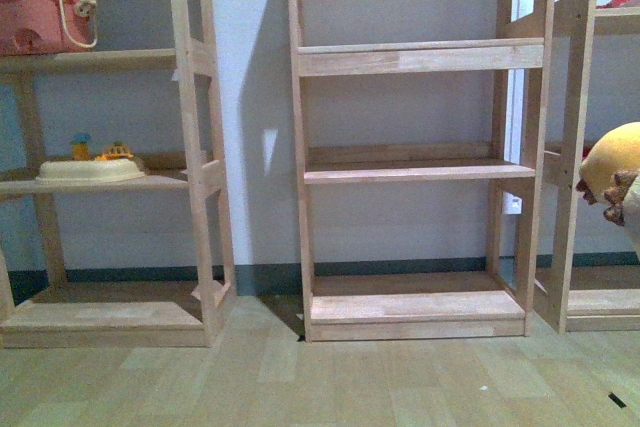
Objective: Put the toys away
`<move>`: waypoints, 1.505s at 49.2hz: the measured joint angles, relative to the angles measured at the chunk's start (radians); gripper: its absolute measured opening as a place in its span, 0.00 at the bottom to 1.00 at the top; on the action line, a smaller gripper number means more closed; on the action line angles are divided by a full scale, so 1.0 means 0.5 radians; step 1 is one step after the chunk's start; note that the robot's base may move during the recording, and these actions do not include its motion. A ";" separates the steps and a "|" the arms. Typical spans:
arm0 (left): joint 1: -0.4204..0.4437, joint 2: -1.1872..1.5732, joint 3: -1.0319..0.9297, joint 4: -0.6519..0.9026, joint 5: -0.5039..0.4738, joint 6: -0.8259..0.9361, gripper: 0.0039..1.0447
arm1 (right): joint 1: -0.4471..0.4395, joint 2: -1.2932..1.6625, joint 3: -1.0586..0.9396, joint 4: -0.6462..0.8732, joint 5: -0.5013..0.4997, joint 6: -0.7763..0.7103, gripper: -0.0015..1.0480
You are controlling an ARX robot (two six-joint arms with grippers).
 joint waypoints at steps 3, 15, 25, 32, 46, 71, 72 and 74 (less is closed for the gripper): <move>0.000 0.000 0.000 0.000 -0.005 0.000 0.94 | 0.002 0.000 0.000 0.000 -0.023 0.000 0.07; 0.000 0.000 -0.001 0.000 -0.005 0.000 0.94 | 0.003 0.000 0.000 0.000 -0.025 -0.001 0.07; 0.000 0.000 -0.001 0.000 -0.005 0.000 0.94 | 0.003 0.000 0.000 0.000 -0.022 -0.001 0.07; 0.000 0.000 0.000 0.000 -0.007 0.000 0.94 | 0.004 0.000 0.000 0.000 -0.021 -0.001 0.07; 0.002 0.000 0.000 0.000 -0.003 0.000 0.94 | 0.002 -0.003 0.000 0.000 -0.014 -0.001 0.07; 0.002 0.000 0.000 0.000 -0.005 0.000 0.94 | 0.002 0.000 0.000 0.000 -0.022 0.000 0.07; 0.002 0.000 -0.001 0.000 -0.005 0.000 0.94 | 0.002 0.000 0.000 0.000 -0.022 0.000 0.07; 0.002 0.000 -0.001 0.000 -0.005 0.000 0.94 | 0.002 0.000 0.000 0.000 -0.022 -0.001 0.07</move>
